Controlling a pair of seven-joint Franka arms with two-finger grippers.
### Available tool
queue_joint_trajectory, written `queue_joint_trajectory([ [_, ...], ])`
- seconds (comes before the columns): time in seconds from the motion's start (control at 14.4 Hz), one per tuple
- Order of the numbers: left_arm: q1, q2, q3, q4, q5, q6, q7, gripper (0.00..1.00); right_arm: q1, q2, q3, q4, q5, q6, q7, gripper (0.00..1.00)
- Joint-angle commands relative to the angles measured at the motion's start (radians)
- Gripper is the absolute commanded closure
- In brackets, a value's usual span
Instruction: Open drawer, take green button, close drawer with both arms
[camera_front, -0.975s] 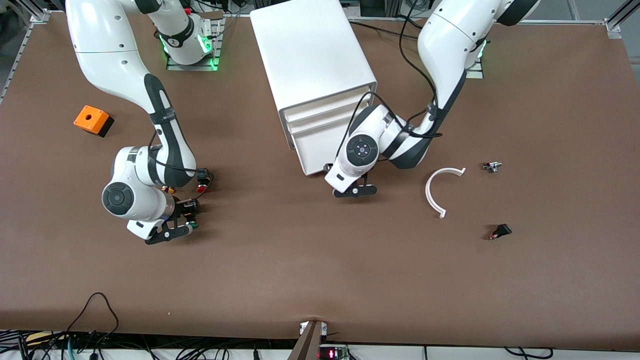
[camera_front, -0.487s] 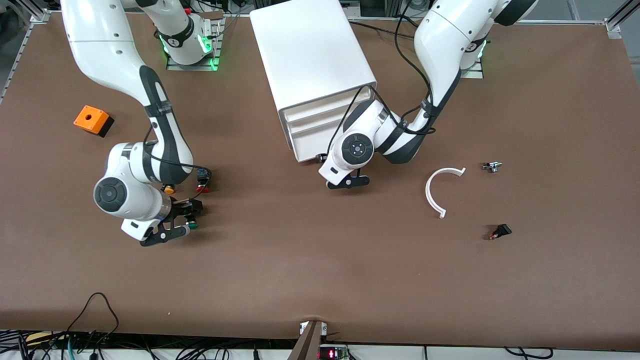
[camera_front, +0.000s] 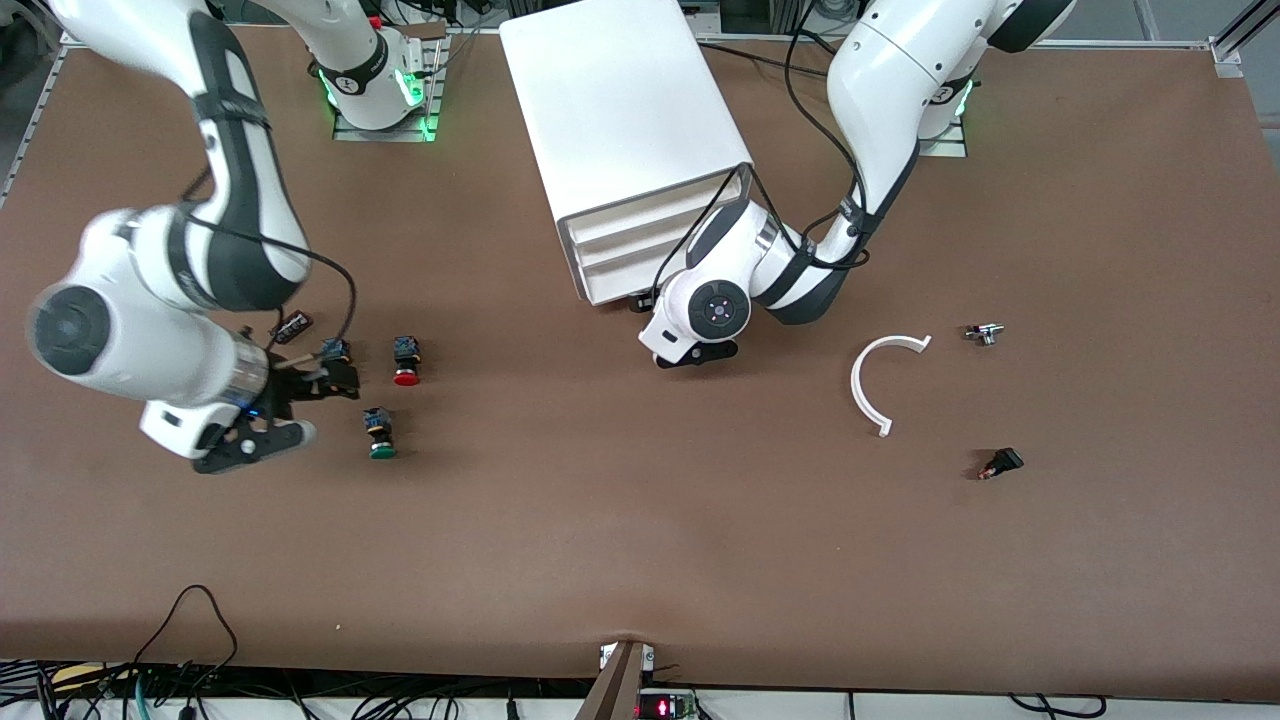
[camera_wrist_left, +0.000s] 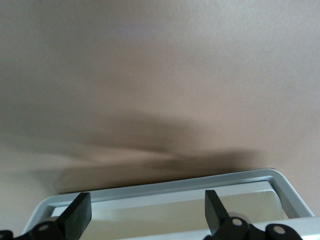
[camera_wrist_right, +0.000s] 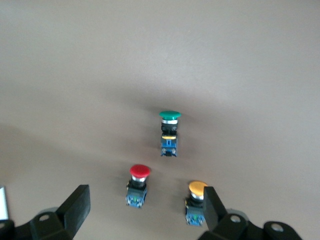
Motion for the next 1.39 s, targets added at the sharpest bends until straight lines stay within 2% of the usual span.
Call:
queue_joint_trajectory([
  [0.0,-0.005,-0.012,-0.002,-0.016,-0.062,-0.015,0.016,0.0,-0.028,-0.081,0.002,-0.004,-0.001,-0.074,-0.006,0.0],
  [0.07,-0.008,-0.01,-0.002,-0.018,-0.082,-0.015,0.014,0.0,-0.048,-0.105,0.007,-0.004,-0.006,-0.101,-0.006,0.0],
  [0.21,-0.01,-0.012,-0.002,-0.035,-0.101,-0.017,0.016,0.0,-0.091,-0.161,0.033,-0.002,-0.071,-0.178,-0.009,0.0],
  [0.42,-0.01,-0.013,-0.002,-0.038,-0.101,-0.04,0.014,0.0,-0.223,-0.273,0.155,-0.002,-0.137,-0.266,-0.011,0.0],
  [0.49,-0.01,-0.013,-0.002,-0.038,-0.102,-0.043,0.011,0.0,-0.249,-0.298,0.178,-0.002,-0.15,-0.298,-0.011,0.0],
  [0.77,-0.011,-0.015,-0.002,-0.036,-0.122,-0.046,0.008,0.0,-0.252,-0.33,0.165,0.014,-0.179,-0.39,-0.017,0.0],
  [0.91,-0.01,-0.015,-0.002,-0.033,-0.124,-0.045,0.011,0.0,-0.254,-0.32,0.166,0.1,-0.18,-0.466,-0.012,0.0],
  [1.11,0.004,-0.027,0.0,-0.019,-0.119,-0.045,0.013,0.0,-0.272,-0.297,0.137,0.108,-0.171,-0.473,-0.014,0.0],
  [1.32,0.041,-0.067,0.009,0.0,-0.104,-0.049,0.013,0.0,-0.289,-0.286,0.137,0.108,-0.18,-0.473,-0.012,0.0],
])
